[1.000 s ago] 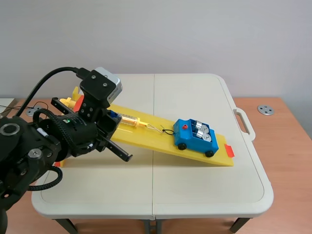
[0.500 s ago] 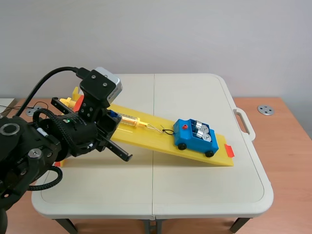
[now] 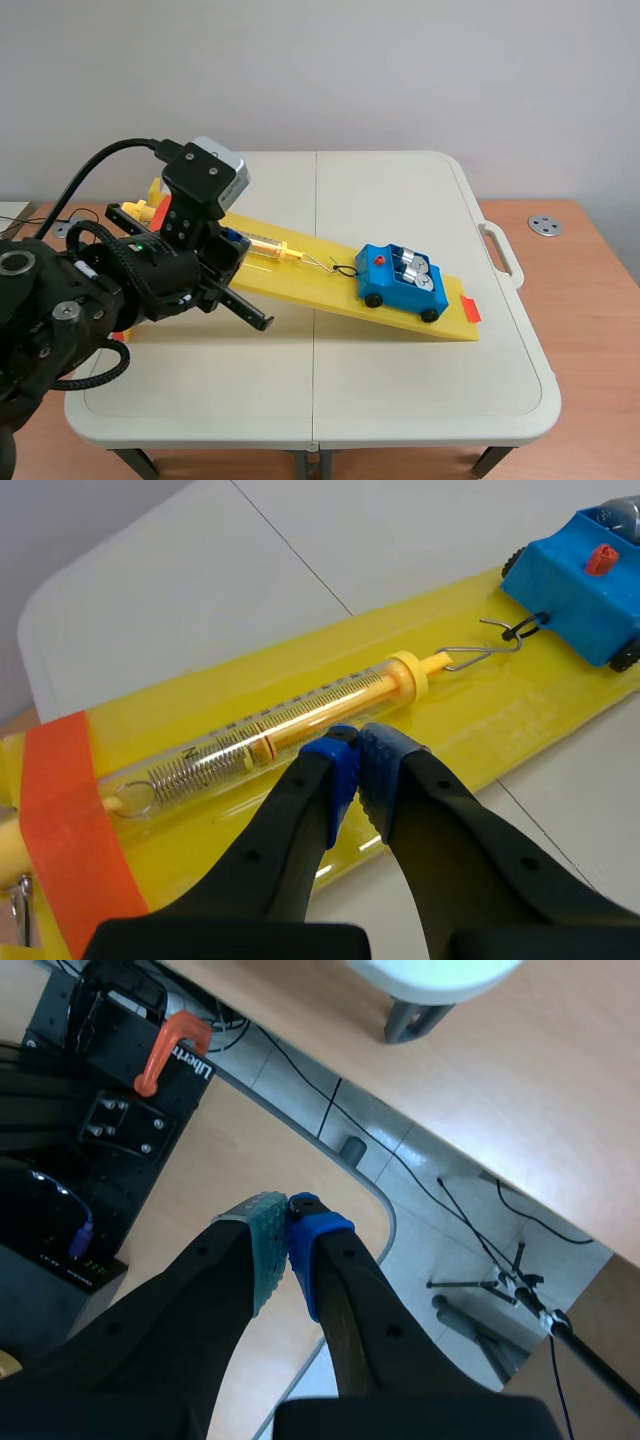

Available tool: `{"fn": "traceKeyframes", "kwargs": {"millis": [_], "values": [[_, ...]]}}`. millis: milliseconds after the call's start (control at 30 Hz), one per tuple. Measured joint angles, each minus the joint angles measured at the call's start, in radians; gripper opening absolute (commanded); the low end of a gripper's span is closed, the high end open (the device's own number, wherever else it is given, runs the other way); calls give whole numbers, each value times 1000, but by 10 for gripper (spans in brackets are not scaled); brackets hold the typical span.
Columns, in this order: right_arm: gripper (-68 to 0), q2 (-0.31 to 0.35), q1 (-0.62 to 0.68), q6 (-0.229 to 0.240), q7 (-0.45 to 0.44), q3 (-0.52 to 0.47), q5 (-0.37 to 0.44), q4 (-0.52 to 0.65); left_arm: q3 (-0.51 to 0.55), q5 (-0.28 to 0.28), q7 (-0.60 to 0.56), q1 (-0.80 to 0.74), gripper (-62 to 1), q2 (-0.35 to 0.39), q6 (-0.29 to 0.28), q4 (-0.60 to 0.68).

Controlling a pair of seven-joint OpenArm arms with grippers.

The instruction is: Place the four metal weights on the blue cart on the ramp.

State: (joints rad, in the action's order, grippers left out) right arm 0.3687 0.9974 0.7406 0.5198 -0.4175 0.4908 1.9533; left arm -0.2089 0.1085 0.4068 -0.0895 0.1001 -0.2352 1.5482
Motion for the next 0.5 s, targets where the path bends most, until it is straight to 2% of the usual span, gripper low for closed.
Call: {"fn": "traceKeyframes", "kwargs": {"millis": [167, 300, 400, 500], "values": [[-668, 0, -37, 0, -14, 0, 0, 0, 0, -66, 82, -52, -580, 13, 0, 128], [-606, 0, -124, 0, -20, 0, 0, 0, 0, -103, 133, -138, -577, 56, -1, 262], [-542, 0, -198, 0, -25, 0, 0, 0, 0, -106, 162, -220, -524, 90, -1, 351], [-434, 0, -267, 0, -26, 0, 0, 0, 0, -106, 180, -309, -442, 105, -1, 419]]}}
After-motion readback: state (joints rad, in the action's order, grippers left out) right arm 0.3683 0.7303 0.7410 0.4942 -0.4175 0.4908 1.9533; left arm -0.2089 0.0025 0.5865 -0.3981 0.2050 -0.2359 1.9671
